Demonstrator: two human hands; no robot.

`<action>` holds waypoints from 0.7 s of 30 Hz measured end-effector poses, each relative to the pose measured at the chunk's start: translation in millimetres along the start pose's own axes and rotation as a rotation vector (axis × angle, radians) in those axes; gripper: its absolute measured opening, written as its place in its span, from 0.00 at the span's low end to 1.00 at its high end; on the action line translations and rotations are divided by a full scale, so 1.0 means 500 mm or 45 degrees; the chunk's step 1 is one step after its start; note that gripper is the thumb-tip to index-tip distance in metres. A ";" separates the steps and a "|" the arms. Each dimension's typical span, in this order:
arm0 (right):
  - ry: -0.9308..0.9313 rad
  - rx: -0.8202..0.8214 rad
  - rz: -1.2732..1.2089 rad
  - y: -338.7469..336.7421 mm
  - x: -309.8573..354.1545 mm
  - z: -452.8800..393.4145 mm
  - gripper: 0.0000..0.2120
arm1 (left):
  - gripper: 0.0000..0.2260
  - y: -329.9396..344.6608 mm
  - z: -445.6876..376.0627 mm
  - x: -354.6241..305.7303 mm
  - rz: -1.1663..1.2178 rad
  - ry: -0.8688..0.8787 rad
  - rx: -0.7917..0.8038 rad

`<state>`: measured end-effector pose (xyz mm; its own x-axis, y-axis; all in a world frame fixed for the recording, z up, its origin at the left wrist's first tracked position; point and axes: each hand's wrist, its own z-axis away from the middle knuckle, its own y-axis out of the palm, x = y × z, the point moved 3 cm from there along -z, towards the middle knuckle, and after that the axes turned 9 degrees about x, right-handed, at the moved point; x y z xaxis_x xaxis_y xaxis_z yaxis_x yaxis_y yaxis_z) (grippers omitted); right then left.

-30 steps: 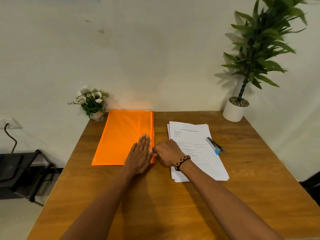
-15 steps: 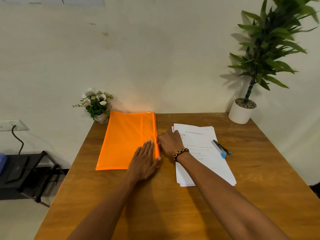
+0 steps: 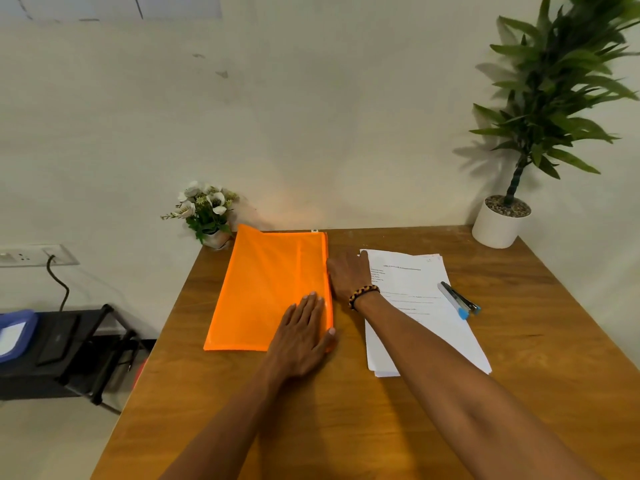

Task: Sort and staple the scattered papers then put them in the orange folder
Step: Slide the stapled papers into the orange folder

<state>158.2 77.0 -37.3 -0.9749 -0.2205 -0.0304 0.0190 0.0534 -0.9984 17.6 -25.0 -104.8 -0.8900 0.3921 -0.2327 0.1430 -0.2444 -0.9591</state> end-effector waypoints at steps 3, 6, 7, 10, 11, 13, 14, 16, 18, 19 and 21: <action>-0.058 -0.034 -0.010 0.005 -0.002 -0.004 0.13 | 0.34 -0.008 0.008 -0.003 0.098 0.000 -0.034; -0.168 0.107 -0.031 0.010 -0.006 -0.003 0.12 | 0.32 -0.045 -0.011 0.011 0.106 -0.039 -0.179; -0.219 0.197 -0.038 0.009 -0.008 -0.002 0.09 | 0.30 -0.059 -0.022 0.015 0.093 -0.062 -0.229; -0.321 0.495 -0.076 0.003 -0.008 0.005 0.06 | 0.34 -0.078 -0.054 0.031 0.094 -0.133 -0.310; -0.346 0.578 -0.116 0.004 -0.007 0.009 0.08 | 0.39 -0.075 -0.064 0.036 0.095 -0.150 -0.263; -0.370 0.658 -0.202 0.007 -0.009 0.018 0.09 | 0.49 -0.057 -0.083 0.044 0.059 -0.153 -0.069; -0.380 0.646 -0.212 0.010 -0.014 0.022 0.09 | 0.52 -0.045 -0.088 0.044 0.021 -0.143 0.011; -0.386 0.577 -0.183 0.014 -0.024 0.030 0.07 | 0.50 -0.026 -0.087 0.042 -0.047 -0.118 0.036; -0.358 0.488 -0.143 0.012 -0.030 0.036 0.06 | 0.49 -0.020 -0.075 0.039 -0.089 -0.097 0.010; -0.351 0.421 -0.099 0.010 -0.030 0.038 0.06 | 0.49 -0.022 -0.070 0.037 -0.097 -0.086 0.013; -0.322 0.265 0.006 0.005 -0.026 0.036 0.08 | 0.48 -0.028 -0.066 0.033 -0.097 -0.069 0.012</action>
<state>175.2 62.3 -40.3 -0.8894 -0.4567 -0.0202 0.0940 -0.1395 -0.9857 15.1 14.0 -100.5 -0.9203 0.3612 -0.1501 0.0706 -0.2240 -0.9720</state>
